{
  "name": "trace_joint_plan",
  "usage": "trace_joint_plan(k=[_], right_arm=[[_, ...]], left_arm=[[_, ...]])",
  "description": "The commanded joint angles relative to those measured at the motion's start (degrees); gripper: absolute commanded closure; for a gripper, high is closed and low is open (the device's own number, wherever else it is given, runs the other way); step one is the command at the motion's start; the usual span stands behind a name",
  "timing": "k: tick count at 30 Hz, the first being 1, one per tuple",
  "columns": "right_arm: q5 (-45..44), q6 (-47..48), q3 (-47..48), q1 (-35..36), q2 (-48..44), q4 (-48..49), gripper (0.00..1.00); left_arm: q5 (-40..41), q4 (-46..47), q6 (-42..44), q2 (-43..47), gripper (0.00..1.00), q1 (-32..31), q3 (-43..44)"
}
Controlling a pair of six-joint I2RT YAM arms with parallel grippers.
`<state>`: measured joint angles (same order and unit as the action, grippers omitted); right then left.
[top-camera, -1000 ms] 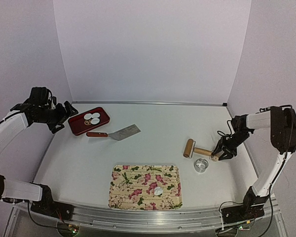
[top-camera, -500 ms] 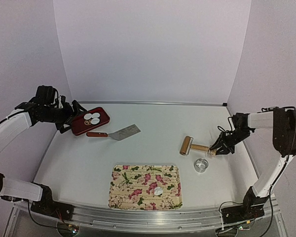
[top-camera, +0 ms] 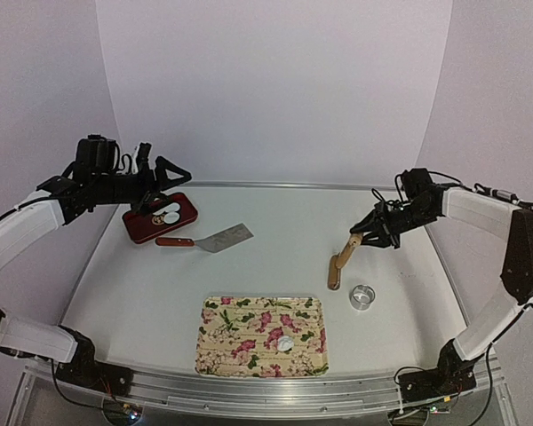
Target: Roll out the dumpling wrappers from the dough
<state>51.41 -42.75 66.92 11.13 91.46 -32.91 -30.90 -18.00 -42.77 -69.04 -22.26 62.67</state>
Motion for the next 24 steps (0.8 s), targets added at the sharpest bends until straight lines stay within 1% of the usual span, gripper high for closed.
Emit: trace_joint_plan(k=[1, 4, 7, 11, 18, 24], right_arm=[[1.85, -6.26, 7.48, 5.28, -3.3, 2.33, 1.0], [2.48, -8.55, 11.04, 8.62, -3.77, 2.24, 1.0], [3.53, -10.41, 14.7, 12.67, -4.0, 2.24, 1.0], [3.53, -12.31, 18.31, 18.04, -4.18, 2.24, 1.0], [1.71, -14.38, 25.71, 26.04, -2.93, 2.28, 1.0], [-0.16, -15.77, 30.23, 30.63, -2.02, 2.44, 1.0]], left_arm=[[-1.3, 14.59, 6.73, 2.02, 0.04, -4.87, -3.06], [-0.95, 24.21, 10.25, 2.66, 0.07, -7.8, -5.17], [1.95, 31.56, 14.93, 1.76, 0.12, -11.95, -6.09], [3.88, 39.4, 20.3, -1.57, 0.11, -17.29, -6.67], [1.27, 45.87, 26.54, -9.3, 0.08, -24.43, -6.56], [0.71, 51.3, 28.38, -12.32, 0.07, -27.03, -8.72]])
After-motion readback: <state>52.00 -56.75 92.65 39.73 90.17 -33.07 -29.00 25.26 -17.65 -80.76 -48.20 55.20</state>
